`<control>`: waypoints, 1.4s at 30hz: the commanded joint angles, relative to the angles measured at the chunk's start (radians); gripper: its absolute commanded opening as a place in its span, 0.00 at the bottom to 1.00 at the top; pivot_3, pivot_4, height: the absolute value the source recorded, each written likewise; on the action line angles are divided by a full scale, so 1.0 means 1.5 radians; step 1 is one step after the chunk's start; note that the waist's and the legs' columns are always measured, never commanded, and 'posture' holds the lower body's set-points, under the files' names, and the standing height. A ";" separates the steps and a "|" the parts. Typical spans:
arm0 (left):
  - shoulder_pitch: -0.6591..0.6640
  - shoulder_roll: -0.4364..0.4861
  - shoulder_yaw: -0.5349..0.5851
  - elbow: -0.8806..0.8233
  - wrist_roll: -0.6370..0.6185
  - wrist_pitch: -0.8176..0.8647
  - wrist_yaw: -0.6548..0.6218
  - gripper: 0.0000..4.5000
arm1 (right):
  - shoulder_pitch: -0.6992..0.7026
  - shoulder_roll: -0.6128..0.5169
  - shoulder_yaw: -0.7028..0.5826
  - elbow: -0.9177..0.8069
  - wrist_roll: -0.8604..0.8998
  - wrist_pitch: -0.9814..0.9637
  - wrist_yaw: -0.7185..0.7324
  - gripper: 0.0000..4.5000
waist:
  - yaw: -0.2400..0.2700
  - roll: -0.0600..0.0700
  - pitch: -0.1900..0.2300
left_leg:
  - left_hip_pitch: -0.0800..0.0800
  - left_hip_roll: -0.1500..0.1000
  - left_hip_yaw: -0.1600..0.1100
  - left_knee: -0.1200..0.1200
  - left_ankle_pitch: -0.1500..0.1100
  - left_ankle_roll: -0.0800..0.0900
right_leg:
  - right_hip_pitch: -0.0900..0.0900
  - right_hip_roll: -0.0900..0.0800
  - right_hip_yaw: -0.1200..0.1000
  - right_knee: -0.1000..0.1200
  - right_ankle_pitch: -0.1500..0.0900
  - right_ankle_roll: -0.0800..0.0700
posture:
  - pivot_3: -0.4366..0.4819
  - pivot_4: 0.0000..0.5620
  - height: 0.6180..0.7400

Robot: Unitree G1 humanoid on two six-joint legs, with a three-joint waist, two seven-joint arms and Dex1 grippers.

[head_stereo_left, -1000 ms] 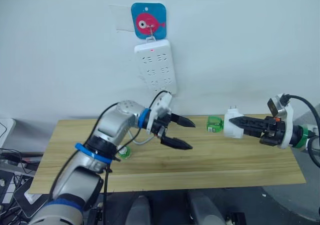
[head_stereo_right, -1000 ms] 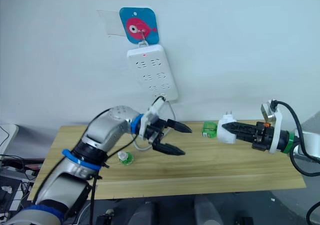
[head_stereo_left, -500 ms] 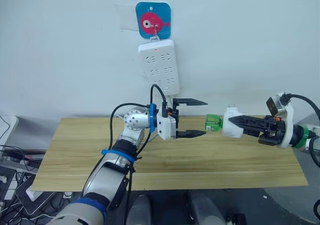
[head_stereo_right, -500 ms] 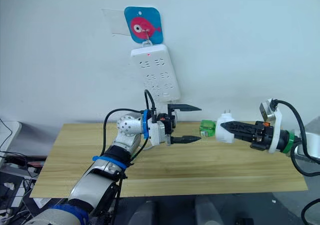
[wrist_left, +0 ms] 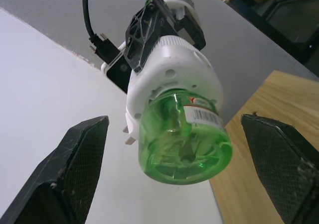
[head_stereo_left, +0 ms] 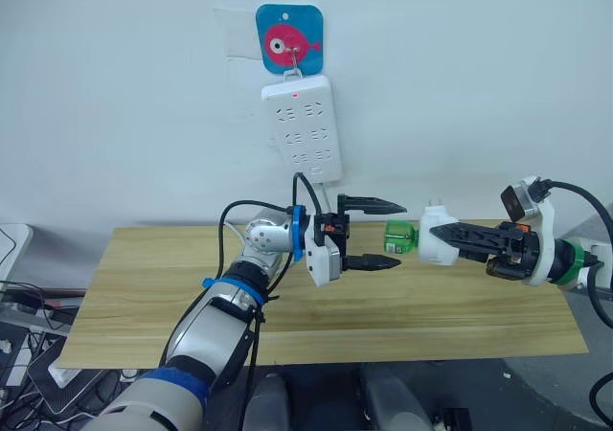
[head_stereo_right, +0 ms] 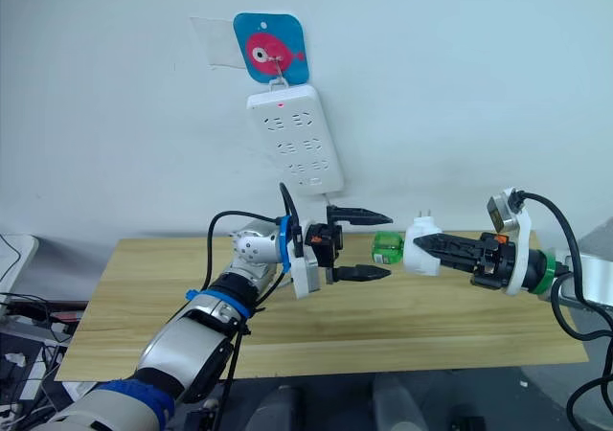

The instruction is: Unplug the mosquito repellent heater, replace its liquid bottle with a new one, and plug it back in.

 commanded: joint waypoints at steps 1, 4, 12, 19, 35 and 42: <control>-0.012 0.000 -0.015 -0.005 -0.006 -0.015 0.020 0.91 | -0.002 -0.002 -0.023 -0.024 0.017 0.000 0.014 0.69 | 0.000 0.000 0.000 | 0.000 0.000 0.000 0.000 0.000 0.000 | 0.000 0.000 0.000 0.000 0.000 0.000 | 0.35 0.31 1.00; -0.014 0.004 -0.029 -0.010 -0.008 -0.012 0.026 0.74 | -0.002 -0.002 -0.023 -0.024 0.017 0.000 0.015 0.69 | -0.001 0.000 0.000 | 0.000 0.000 0.000 0.000 0.000 0.000 | 0.000 0.000 0.000 0.000 0.000 0.000 | 0.35 0.31 1.00; 0.014 0.015 -0.069 -0.066 -0.111 0.075 -0.040 0.50 | 0.005 -0.014 -0.021 -0.031 0.017 0.005 0.029 0.69 | -0.002 0.000 0.000 | 0.000 0.000 0.000 0.000 0.000 0.000 | 0.000 0.000 0.000 0.000 0.000 0.000 | 0.35 0.30 1.00; 0.083 0.101 -0.084 -0.370 -0.340 0.922 -0.131 0.50 | 0.015 -0.047 -0.007 -0.048 0.017 0.007 0.029 0.69 | -0.017 0.001 0.000 | -0.002 0.002 -0.005 0.003 0.000 0.000 | 0.000 0.000 -0.004 0.001 0.000 0.000 | 0.35 0.29 1.00; 0.001 0.143 0.069 -0.312 -0.604 1.887 -0.019 0.50 | 0.016 -0.040 0.007 -0.046 0.017 -0.042 -0.019 0.69 | -0.031 0.001 0.000 | -0.005 0.000 -0.010 0.008 0.000 0.000 | 0.000 0.002 -0.008 0.003 0.000 0.000 | 0.36 0.32 1.00; 0.007 0.141 0.087 -0.320 -0.572 1.851 -0.022 0.50 | 0.025 -0.053 0.000 -0.044 0.017 -0.033 -0.004 0.69 | -0.029 0.001 0.000 | -0.005 0.000 -0.009 0.008 0.000 0.000 | -0.001 0.001 -0.008 0.003 0.000 0.000 | 0.37 0.33 1.00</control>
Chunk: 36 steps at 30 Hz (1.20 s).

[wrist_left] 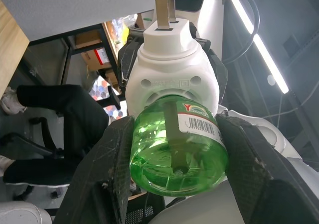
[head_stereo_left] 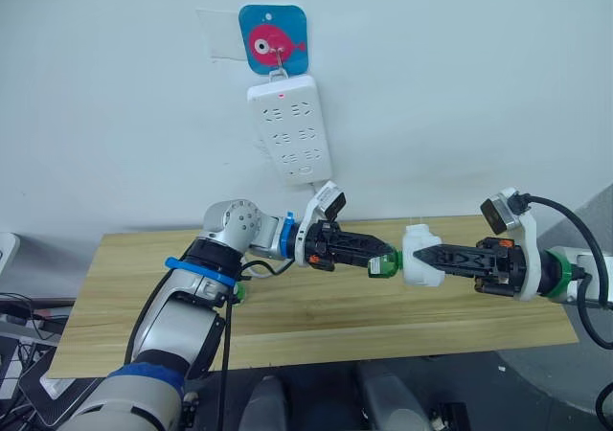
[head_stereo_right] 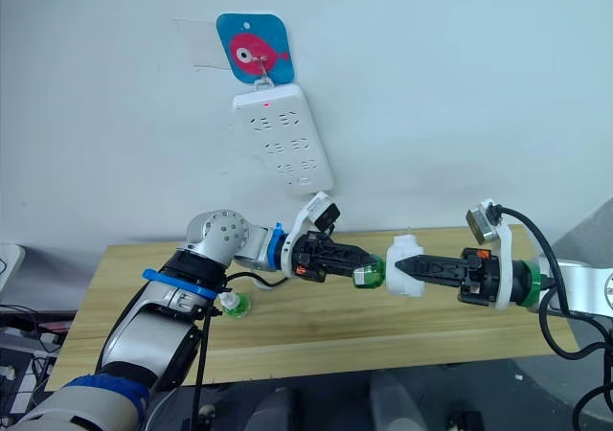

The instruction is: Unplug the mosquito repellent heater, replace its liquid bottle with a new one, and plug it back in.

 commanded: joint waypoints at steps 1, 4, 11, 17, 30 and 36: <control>0.013 0.028 0.033 -0.017 0.028 -0.021 -0.016 0.50 | 0.000 -0.029 -0.051 0.029 -0.004 -0.012 0.001 0.69 | 0.000 0.000 0.000 | 0.000 0.000 0.000 0.000 0.000 0.000 | 0.000 0.000 0.000 0.000 0.000 0.000 | 0.37 0.33 1.00; 0.012 0.016 0.042 -0.022 0.033 -0.029 -0.012 0.50 | -0.005 -0.026 -0.046 0.025 -0.004 -0.012 0.004 0.69 | 0.001 0.000 0.000 | 0.000 0.000 0.000 0.000 0.000 0.000 | 0.000 0.000 0.000 0.000 0.000 0.000 | 0.37 0.33 1.00; 0.017 0.004 0.046 -0.025 0.060 -0.068 -0.010 0.66 | -0.012 -0.024 -0.042 0.026 -0.004 -0.013 0.006 0.69 | 0.004 0.000 0.000 | 0.000 0.000 0.001 0.000 0.000 0.000 | 0.000 0.000 0.001 0.000 0.000 0.000 | 0.37 0.33 1.00; 0.009 -0.005 0.071 -0.017 0.073 -0.058 -0.014 0.99 | -0.009 -0.010 -0.049 0.024 -0.004 -0.015 0.003 0.69 | 0.008 0.000 0.000 | 0.000 0.000 0.002 0.000 0.000 0.000 | 0.000 0.000 0.001 0.000 0.000 0.000 | 0.37 0.33 1.00; 0.080 0.120 0.010 -0.199 0.236 -0.389 -0.169 0.99 | 0.013 -0.001 -0.091 0.060 -0.004 -0.015 -0.011 0.69 | 0.017 0.000 0.000 | 0.001 0.001 0.003 0.000 0.000 0.000 | -0.001 0.000 0.002 0.000 0.000 0.000 | 0.37 0.33 1.00; 0.168 0.044 0.028 -0.182 0.411 -1.000 -0.224 0.99 | -0.001 0.012 -0.100 0.076 -0.004 -0.010 -0.014 0.69 | 0.034 0.000 0.000 | 0.000 0.001 0.006 -0.001 0.000 0.000 | -0.001 -0.001 0.004 -0.002 0.000 0.000 | 0.38 0.34 1.00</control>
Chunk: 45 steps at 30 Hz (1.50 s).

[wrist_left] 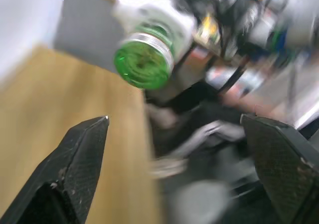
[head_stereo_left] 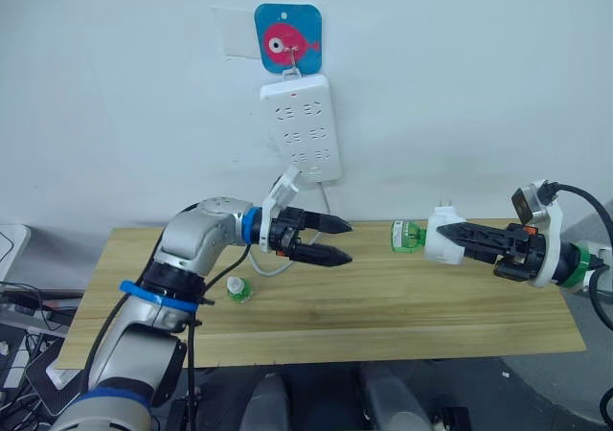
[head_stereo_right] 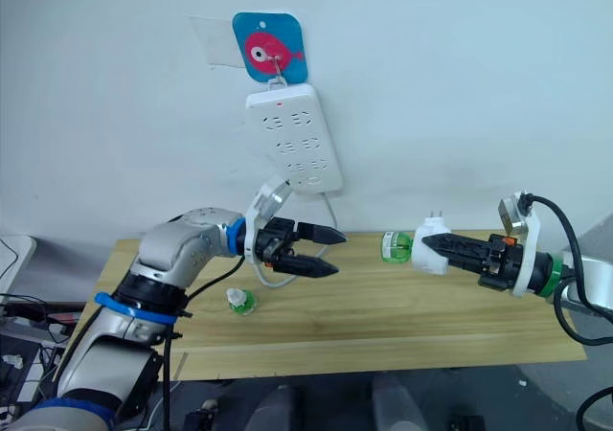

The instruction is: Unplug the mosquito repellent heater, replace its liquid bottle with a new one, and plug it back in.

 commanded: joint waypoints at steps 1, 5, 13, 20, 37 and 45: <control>0.020 -0.049 0.020 0.020 0.058 -0.301 -0.030 0.99 | -0.017 0.008 -0.024 -0.003 0.016 0.003 0.004 0.69 | 0.004 0.000 0.000 | 0.000 0.000 0.000 0.000 0.000 0.000 | 0.000 0.000 0.000 0.000 0.000 0.000 | 0.38 0.34 1.00; -0.003 -0.115 0.038 0.144 0.129 -0.615 0.010 0.99 | -0.020 0.018 -0.021 -0.012 0.016 0.011 0.009 0.69 | 0.006 0.000 0.000 | -0.001 -0.001 0.001 0.001 -0.002 0.003 | 0.000 0.000 0.001 -0.001 0.000 0.000 | 0.38 0.35 1.00; -0.090 -0.171 0.053 0.361 0.149 -0.987 0.065 0.99 | -0.029 0.039 -0.030 -0.025 0.016 0.017 0.014 0.69 | 0.004 0.000 0.000 | -0.001 -0.001 0.003 0.001 -0.003 0.005 | 0.000 -0.001 0.002 -0.001 0.001 0.001 | 0.36 0.34 1.00; -0.116 -0.180 -0.007 0.416 0.140 -1.073 0.077 0.99 | -0.042 0.059 -0.029 -0.035 0.016 0.016 0.009 0.69 | 0.000 0.000 0.000 | -0.001 0.000 0.003 0.001 -0.003 0.005 | 0.000 0.000 0.002 -0.001 0.001 0.001 | 0.36 0.33 1.00; -0.168 -0.178 -0.040 0.514 0.218 -1.142 0.207 0.95 | -0.043 0.063 -0.018 -0.042 0.016 0.020 0.016 0.69 | -0.002 0.000 0.000 | -0.001 0.000 0.002 0.001 -0.003 0.005 | 0.000 0.000 0.001 -0.001 0.001 0.001 | 0.35 0.34 1.00; -0.170 -0.169 -0.064 0.521 0.251 -1.149 0.257 0.49 | -0.045 0.067 -0.013 -0.045 0.016 0.017 0.012 0.69 | -0.002 0.000 0.000 | -0.001 0.000 0.002 0.001 -0.003 0.005 | 0.000 0.000 0.001 -0.001 0.001 0.001 | 0.35 0.34 1.00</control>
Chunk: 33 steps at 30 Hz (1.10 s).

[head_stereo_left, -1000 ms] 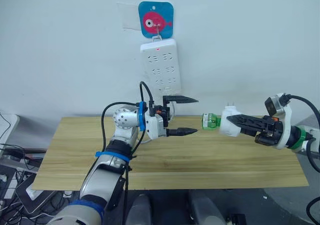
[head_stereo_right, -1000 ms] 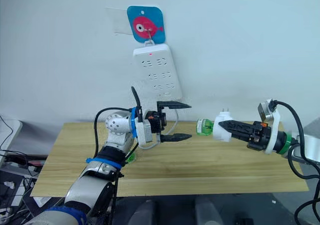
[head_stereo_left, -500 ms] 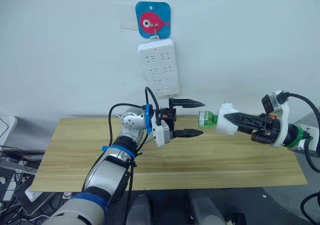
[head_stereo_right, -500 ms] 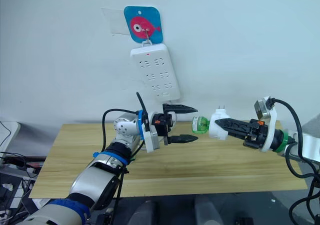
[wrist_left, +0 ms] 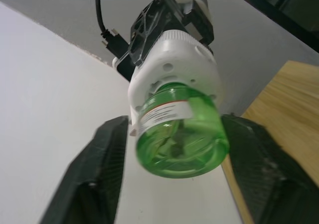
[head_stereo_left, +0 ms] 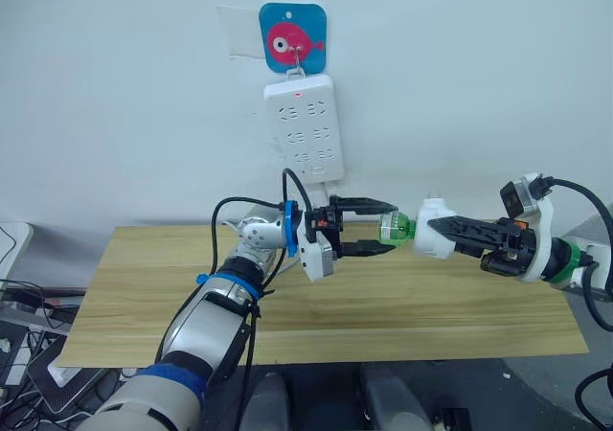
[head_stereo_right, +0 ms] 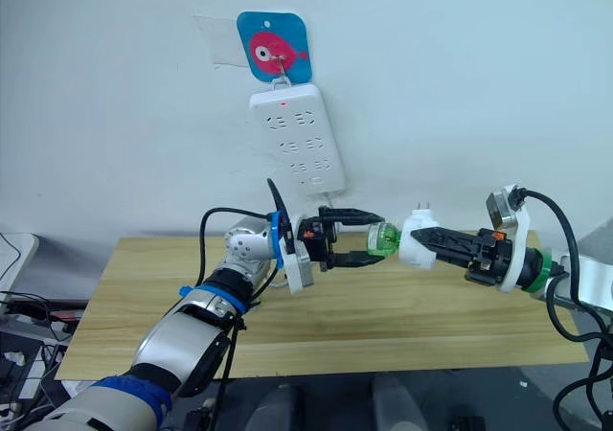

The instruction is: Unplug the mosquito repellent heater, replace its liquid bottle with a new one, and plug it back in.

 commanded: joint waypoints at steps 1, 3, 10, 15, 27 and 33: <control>-0.015 0.001 -0.012 -0.001 0.009 -0.007 0.030 0.49 | -0.011 0.004 -0.009 -0.024 0.018 0.000 0.011 0.69 | 0.000 0.000 0.000 | 0.000 0.000 0.000 0.000 0.000 0.000 | 0.000 0.000 0.000 0.000 0.000 0.000 | 0.35 0.34 1.00; -0.017 0.003 -0.017 0.000 0.012 -0.007 0.039 0.49 | -0.011 0.003 -0.009 -0.025 0.018 0.000 0.011 0.69 | 0.000 0.000 0.000 | 0.000 0.000 0.000 0.000 0.000 0.000 | 0.000 0.000 0.000 0.000 0.000 0.000 | 0.35 0.34 1.00; 0.003 0.002 -0.053 -0.056 -0.110 0.125 -0.041 0.49 | -0.002 -0.009 -0.006 -0.033 0.018 0.003 0.016 0.69 | 0.000 0.000 0.000 | 0.000 0.000 0.000 0.000 0.000 0.000 | 0.000 0.000 0.000 0.000 0.000 0.000 | 0.35 0.34 1.00; 0.054 0.037 -0.054 -0.302 -0.325 0.693 -0.167 0.49 | 0.016 -0.037 -0.004 -0.035 0.018 0.013 0.030 0.69 | -0.008 0.000 0.000 | 0.000 0.001 -0.001 0.000 0.000 0.000 | 0.000 0.000 -0.001 0.000 0.000 0.000 | 0.35 0.34 1.00; 0.015 0.139 0.013 -0.423 -0.552 1.633 -0.055 0.49 | 0.040 -0.063 0.002 -0.053 0.018 0.003 0.052 0.69 | -0.019 0.000 0.000 | 0.000 0.001 -0.003 0.001 0.000 0.000 | 0.000 0.002 -0.003 0.001 0.000 0.000 | 0.35 0.34 1.00; 0.013 0.157 0.065 -0.388 -0.569 1.797 -0.069 0.49 | 0.057 -0.063 -0.012 -0.056 0.018 -0.020 0.026 0.69 | -0.018 0.000 0.000 | 0.000 0.001 -0.003 0.001 0.000 0.000 | 0.000 0.002 -0.003 0.001 0.000 0.000 | 0.35 0.33 1.00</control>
